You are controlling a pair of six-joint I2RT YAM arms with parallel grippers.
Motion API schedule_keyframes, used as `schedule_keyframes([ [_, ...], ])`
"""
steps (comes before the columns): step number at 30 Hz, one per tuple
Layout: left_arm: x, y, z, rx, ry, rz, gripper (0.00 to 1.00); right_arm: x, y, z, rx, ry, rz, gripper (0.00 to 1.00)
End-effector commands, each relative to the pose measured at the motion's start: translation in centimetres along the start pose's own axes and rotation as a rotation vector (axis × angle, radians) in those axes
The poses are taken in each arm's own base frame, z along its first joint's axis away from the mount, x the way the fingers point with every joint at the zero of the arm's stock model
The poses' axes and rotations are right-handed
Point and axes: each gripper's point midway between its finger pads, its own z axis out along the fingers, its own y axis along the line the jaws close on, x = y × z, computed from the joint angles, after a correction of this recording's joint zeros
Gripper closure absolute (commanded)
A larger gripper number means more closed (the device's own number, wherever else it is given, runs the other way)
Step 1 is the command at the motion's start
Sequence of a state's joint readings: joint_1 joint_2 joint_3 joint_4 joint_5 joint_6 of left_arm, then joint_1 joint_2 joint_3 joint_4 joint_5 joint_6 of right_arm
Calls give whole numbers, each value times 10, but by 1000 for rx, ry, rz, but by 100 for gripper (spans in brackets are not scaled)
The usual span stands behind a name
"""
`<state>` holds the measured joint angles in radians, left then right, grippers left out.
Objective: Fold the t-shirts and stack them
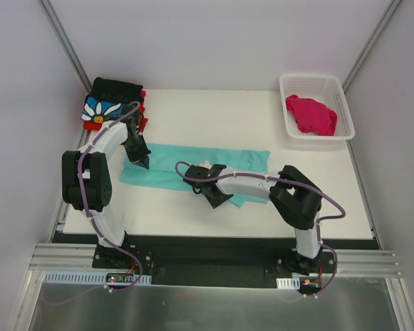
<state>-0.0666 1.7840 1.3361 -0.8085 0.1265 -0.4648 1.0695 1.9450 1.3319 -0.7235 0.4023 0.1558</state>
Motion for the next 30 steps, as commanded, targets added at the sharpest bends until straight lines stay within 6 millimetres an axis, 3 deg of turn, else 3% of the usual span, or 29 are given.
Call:
schedule_keyframes([
  [1, 3, -7, -12, 24, -13, 7, 100, -7, -5, -2, 36, -3, -40, 58],
  [10, 2, -10, -16, 36, -15, 8, 100, -15, -30, -3, 176, -11, -111, 58],
  [30, 3, -9, -15, 31, -6, 8, 100, -5, -14, 5, 112, 33, -127, 61],
])
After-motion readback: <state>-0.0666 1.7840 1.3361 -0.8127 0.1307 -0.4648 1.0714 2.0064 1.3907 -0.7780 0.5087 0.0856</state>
